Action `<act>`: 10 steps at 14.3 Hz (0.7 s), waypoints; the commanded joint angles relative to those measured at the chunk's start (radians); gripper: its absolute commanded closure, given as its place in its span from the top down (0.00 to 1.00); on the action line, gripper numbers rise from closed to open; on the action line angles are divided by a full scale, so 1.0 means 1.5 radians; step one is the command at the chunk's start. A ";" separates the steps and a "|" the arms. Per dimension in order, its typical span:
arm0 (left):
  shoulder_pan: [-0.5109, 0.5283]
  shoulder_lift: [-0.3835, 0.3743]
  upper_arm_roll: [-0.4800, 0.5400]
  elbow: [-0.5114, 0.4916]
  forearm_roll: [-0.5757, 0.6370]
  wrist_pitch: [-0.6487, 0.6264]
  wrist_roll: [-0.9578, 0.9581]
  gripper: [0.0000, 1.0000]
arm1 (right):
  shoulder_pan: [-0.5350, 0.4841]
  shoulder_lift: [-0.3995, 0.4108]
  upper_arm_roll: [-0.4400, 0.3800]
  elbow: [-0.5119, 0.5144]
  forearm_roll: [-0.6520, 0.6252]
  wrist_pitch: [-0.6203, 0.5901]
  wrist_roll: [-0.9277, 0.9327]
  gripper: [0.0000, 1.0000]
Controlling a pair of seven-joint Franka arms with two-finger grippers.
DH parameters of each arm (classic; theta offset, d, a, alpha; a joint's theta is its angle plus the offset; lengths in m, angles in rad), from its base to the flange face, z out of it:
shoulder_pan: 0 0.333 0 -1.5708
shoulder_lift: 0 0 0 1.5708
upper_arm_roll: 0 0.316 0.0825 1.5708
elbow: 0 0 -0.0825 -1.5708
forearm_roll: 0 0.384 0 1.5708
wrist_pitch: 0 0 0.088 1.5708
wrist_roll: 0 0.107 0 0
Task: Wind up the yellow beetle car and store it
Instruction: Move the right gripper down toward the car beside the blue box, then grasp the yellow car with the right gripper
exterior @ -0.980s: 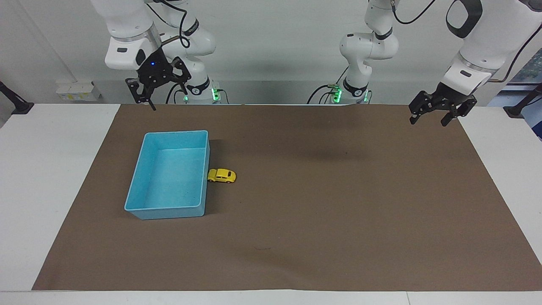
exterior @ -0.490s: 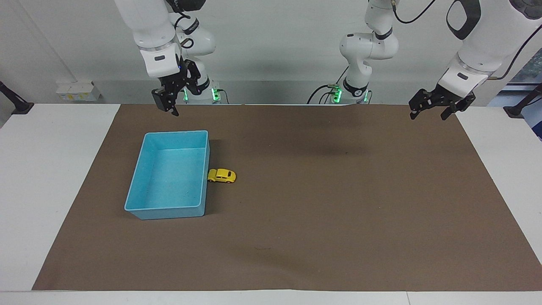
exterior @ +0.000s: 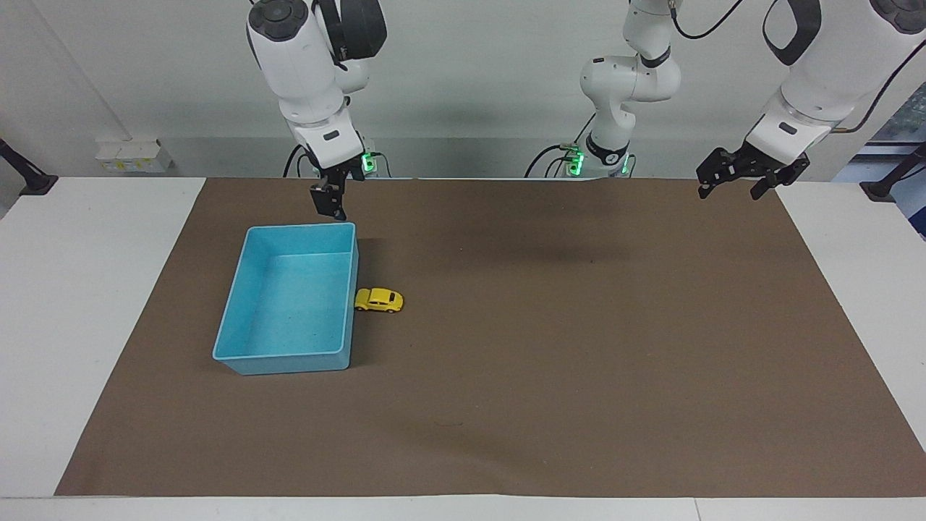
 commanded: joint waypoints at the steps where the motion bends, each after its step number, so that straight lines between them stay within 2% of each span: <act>1: 0.011 -0.015 -0.010 -0.013 0.007 0.001 -0.008 1.00 | -0.002 0.001 -0.001 -0.052 -0.008 0.033 -0.054 1.00; 5: 0.010 -0.016 -0.010 -0.014 0.006 0.003 -0.007 1.00 | 0.007 0.027 -0.001 -0.100 -0.012 0.125 -0.110 1.00; 10: 0.011 -0.016 -0.010 -0.015 0.006 0.003 -0.009 1.00 | 0.027 0.077 -0.002 -0.114 -0.028 0.207 -0.120 1.00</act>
